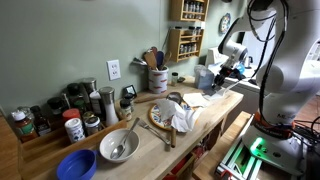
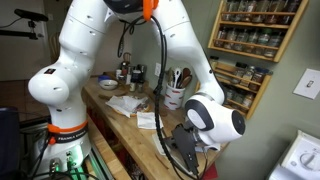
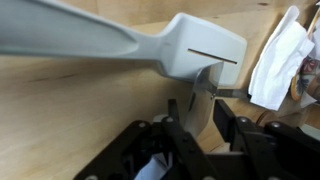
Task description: Place the metal spatula in the utensil holder
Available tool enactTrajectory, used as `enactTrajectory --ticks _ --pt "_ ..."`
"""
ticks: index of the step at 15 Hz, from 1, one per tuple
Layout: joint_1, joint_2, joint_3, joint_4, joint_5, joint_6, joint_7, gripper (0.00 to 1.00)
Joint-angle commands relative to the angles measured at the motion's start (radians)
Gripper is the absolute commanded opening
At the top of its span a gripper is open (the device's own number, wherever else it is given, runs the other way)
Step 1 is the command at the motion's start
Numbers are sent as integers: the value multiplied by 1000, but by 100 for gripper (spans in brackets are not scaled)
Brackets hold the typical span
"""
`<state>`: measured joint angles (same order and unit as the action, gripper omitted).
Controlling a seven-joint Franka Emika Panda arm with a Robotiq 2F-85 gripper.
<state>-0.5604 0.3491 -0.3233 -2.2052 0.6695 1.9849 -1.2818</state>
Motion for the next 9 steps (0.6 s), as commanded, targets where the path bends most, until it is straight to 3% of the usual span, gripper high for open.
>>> enactTrajectory --ticks 1,3,9 --pt "-35 18 6 28 38 -63 -40 11" --pt "-46 17 4 36 46 -99 -46 0" --pt "-71 3 -4 62 43 -223 -29 1"
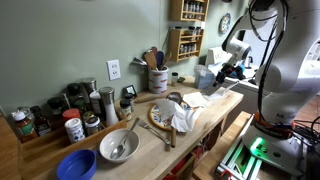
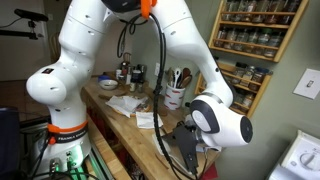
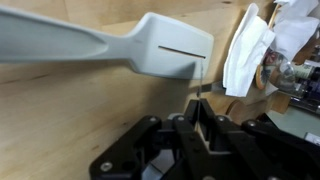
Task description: Place the metal spatula in the utensil holder
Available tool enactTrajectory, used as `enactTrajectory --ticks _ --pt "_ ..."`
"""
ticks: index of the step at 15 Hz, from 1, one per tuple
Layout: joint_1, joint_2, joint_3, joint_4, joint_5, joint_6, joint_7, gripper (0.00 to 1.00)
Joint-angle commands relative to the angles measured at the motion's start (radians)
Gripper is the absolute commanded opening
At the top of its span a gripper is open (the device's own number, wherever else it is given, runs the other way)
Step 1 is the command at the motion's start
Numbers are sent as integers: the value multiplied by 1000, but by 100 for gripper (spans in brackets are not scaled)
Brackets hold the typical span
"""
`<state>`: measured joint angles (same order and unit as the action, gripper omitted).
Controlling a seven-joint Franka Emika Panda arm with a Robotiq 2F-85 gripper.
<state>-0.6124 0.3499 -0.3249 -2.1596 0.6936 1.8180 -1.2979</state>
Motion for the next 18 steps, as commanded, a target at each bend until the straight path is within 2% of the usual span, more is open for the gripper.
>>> enactTrajectory --ticks 1,11,18 --pt "-22 -2 -3 19 18 -74 -9 2" --pt "-31 -59 -34 15 122 -170 58 2" --pt "-31 -114 -68 6 125 -235 95 2"
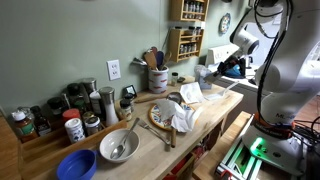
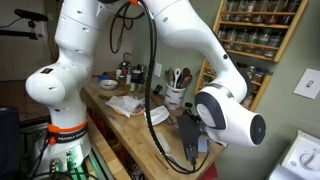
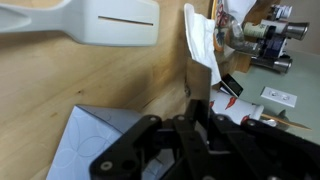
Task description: Place the metal spatula in the utensil holder
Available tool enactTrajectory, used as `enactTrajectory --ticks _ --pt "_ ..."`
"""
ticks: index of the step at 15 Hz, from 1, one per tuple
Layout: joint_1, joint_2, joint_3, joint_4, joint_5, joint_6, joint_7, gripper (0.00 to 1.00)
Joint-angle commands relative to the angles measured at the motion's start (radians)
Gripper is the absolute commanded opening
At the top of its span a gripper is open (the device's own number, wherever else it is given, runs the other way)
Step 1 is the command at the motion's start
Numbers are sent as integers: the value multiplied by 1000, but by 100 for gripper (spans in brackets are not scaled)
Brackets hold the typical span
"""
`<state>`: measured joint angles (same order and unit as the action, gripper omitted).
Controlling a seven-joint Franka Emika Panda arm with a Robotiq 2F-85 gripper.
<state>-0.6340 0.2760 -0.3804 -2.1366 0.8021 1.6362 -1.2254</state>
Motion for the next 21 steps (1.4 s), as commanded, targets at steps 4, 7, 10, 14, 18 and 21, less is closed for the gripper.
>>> enactTrajectory --ticks 4,7,10,14,18,21 --pt "13 -128 -22 -64 2 -36 10 2" --pt "41 -214 -23 -105 -19 12 4 2" --pt "82 -313 -18 -150 -40 92 11 2" --pt "164 -479 6 -232 -134 267 48 2" --pt "232 -629 57 -286 -262 388 141 2" --pt "284 -721 98 -305 -361 452 221 2"
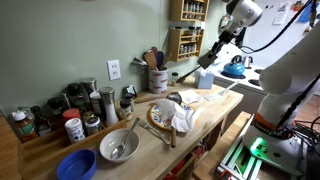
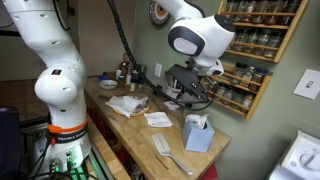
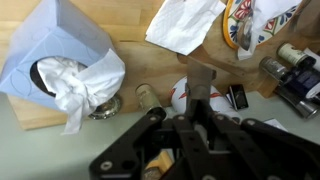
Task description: Place the metal spatula in the utensil holder
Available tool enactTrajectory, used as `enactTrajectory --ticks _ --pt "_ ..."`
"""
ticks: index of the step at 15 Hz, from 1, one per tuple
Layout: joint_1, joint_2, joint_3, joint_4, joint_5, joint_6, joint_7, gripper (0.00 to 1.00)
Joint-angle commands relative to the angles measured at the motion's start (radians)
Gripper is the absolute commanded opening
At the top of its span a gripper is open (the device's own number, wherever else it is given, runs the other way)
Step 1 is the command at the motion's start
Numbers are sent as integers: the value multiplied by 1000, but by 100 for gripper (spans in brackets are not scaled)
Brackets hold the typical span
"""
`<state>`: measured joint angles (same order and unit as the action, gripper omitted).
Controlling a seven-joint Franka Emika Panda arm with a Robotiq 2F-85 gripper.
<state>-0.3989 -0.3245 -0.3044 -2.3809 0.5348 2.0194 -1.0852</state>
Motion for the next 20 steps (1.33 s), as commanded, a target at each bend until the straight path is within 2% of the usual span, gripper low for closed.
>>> enactTrajectory --ticks 1,7,13,15,16,17,20 --pt "65 -144 35 -64 -129 84 107 2" --pt "156 -260 115 -91 -361 200 215 2" --pt "252 -333 188 -122 -548 243 299 2" --pt "295 -355 182 -130 -560 213 311 2" --pt "302 -307 157 -90 -560 217 311 7" --pt "315 -315 160 -95 -562 217 315 7" --pt "324 -329 159 -108 -565 217 318 7"
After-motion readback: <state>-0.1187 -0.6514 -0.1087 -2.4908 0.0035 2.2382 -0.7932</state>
